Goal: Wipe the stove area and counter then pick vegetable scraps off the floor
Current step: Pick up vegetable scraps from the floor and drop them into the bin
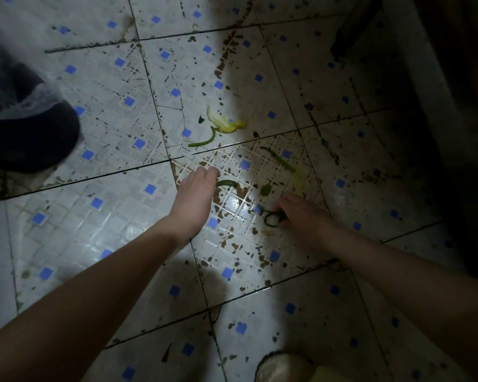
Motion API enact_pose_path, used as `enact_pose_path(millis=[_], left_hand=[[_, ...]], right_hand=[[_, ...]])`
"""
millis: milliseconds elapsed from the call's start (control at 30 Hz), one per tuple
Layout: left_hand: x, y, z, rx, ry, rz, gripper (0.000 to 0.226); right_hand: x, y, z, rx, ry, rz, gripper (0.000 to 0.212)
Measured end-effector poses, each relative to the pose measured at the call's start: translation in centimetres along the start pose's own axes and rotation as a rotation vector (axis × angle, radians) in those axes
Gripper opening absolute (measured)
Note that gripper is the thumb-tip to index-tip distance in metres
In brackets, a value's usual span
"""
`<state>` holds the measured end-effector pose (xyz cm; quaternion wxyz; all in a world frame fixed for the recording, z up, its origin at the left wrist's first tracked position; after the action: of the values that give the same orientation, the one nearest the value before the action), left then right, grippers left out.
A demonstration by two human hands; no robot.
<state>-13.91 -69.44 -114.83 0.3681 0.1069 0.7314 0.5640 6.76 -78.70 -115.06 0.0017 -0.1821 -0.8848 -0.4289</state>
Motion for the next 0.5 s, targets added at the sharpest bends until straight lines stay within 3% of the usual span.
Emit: enact_pose_path(millis=[167, 267, 367, 500], left_hand=[[-0.36, -0.07, -0.12, -0.011, -0.012, -0.070, 0.046], [-0.55, -0.15, -0.24, -0.012, -0.020, -0.097, 0.049], [-0.66, -0.24, -0.31, -0.012, -0.032, -0.108, 0.048], [-0.70, -0.25, -0.32, -0.014, -0.038, -0.114, 0.048]], right_hand=[[-0.14, -0.11, 0.33, 0.024, 0.009, -0.047, 0.033], [-0.27, -0.41, 0.41, -0.017, 0.092, -0.211, 0.024], [-0.56, -0.73, 0.42, -0.027, 0.126, -0.223, 0.014], [-0.39, -0.82, 0.30, -0.054, 0.149, -0.288, 0.014]])
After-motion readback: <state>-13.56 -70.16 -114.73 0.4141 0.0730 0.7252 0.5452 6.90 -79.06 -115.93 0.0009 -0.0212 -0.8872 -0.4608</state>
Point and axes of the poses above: each hand's wrist, its own z-axis towards the middle knuckle, its own y-axis out of the back of the hand, x = y × z, the point moved 3 cm from there along z, towards the middle knuckle, and after that the axes turned 14 degrees about -y, right-handed, at the moved point
